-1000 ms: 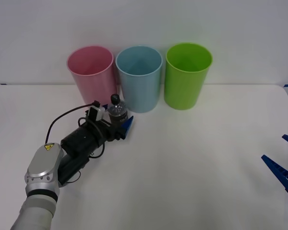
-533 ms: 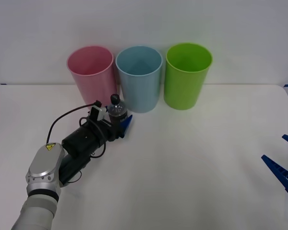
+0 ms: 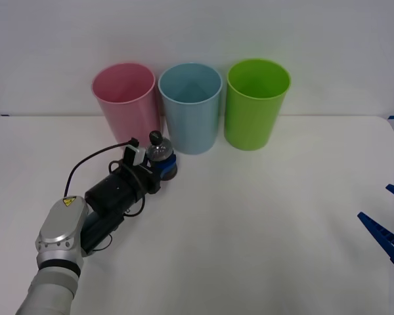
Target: Grasp the object on the table and drop it into the matching bin: aluminum can to the light blue bin, PET bottle to the pink bin.
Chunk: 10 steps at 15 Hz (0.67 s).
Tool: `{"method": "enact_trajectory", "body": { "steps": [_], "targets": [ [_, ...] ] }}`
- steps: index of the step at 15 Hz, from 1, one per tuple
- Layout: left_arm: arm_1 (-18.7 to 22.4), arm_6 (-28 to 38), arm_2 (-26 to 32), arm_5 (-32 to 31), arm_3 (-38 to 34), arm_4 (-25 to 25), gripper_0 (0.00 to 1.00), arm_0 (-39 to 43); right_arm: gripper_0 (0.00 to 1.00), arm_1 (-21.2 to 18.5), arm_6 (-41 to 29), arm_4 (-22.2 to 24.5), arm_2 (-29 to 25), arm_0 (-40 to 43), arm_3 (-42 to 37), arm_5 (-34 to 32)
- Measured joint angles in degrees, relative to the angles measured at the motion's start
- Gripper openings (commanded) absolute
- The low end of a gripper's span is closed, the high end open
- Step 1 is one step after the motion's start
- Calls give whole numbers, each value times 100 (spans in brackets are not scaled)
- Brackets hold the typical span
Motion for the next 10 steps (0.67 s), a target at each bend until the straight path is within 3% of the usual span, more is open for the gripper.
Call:
{"method": "enact_trajectory", "body": {
  "steps": [5,10],
  "targets": [
    [307,-1,-6,-442,-143,377,0,227,100,0,0,0,0,0,0,0],
    [611,187,-119,-578,-1339,934,0,1253,100,0,0,0,0,0,0,0]
  ]
}}
